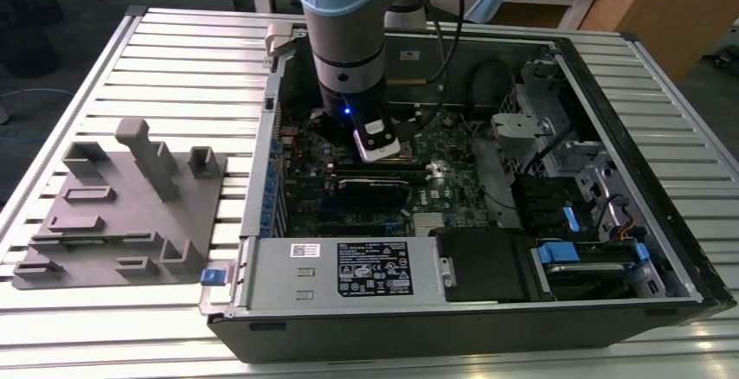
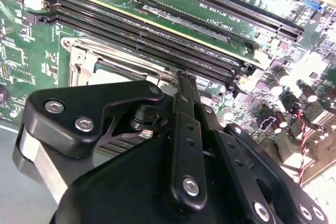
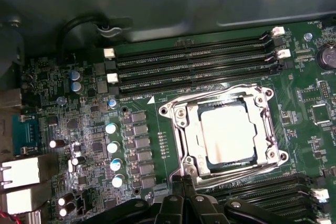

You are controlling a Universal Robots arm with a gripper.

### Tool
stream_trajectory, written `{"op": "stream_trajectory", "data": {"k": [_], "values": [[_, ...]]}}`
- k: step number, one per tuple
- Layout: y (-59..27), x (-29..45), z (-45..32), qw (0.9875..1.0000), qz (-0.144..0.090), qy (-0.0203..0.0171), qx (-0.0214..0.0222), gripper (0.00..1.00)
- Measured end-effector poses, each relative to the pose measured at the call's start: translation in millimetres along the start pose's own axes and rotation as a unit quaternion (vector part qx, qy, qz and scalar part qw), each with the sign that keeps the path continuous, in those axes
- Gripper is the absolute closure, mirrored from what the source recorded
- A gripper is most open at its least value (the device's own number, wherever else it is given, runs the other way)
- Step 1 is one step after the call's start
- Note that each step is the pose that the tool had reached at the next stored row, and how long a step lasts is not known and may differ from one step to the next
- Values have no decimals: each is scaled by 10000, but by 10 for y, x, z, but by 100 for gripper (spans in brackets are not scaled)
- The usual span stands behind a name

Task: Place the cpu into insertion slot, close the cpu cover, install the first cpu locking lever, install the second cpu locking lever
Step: 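Install the second cpu locking lever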

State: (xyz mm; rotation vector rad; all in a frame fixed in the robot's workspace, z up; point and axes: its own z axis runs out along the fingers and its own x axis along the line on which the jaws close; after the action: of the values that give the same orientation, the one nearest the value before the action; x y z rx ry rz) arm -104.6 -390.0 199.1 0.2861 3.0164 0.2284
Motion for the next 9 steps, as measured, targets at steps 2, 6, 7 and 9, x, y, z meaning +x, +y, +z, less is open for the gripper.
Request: {"op": "stream_trajectory", "data": {"k": [2,6,7,9], "values": [[1,0,1,10000,2,1,-10,89],[-1,1,6,10000,2,2,-14,89],[-2,1,9,10000,2,4,-18,89],[-2,1,13,10000,4,5,-33,89]]}}
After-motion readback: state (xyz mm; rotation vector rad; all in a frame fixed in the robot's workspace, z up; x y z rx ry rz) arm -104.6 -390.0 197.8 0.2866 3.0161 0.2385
